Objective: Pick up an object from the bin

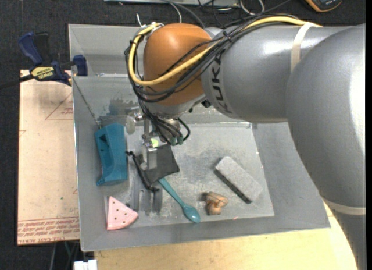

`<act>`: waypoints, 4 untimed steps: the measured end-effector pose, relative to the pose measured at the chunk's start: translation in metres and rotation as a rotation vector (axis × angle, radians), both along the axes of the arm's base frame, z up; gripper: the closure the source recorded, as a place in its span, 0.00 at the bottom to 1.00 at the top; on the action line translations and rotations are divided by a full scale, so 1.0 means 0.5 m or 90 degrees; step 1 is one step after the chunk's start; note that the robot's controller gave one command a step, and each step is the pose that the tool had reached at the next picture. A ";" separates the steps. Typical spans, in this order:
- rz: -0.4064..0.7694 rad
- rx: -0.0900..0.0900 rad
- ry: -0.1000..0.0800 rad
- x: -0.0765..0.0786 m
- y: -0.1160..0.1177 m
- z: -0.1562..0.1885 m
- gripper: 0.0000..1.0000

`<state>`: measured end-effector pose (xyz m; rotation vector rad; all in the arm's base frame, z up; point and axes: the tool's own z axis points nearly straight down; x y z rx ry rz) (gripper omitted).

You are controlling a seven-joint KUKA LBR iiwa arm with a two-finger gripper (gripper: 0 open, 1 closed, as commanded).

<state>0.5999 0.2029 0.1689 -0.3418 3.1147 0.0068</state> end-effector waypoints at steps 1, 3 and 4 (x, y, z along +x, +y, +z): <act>0.083 -0.002 0.002 0.029 -0.069 -0.099 0.00; 0.083 -0.002 0.002 0.031 -0.122 -0.114 0.00; 0.185 -0.002 0.001 0.021 -0.127 -0.146 0.00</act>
Offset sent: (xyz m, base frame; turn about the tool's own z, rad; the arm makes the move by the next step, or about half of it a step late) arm 0.0101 -0.0836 0.0468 -0.4097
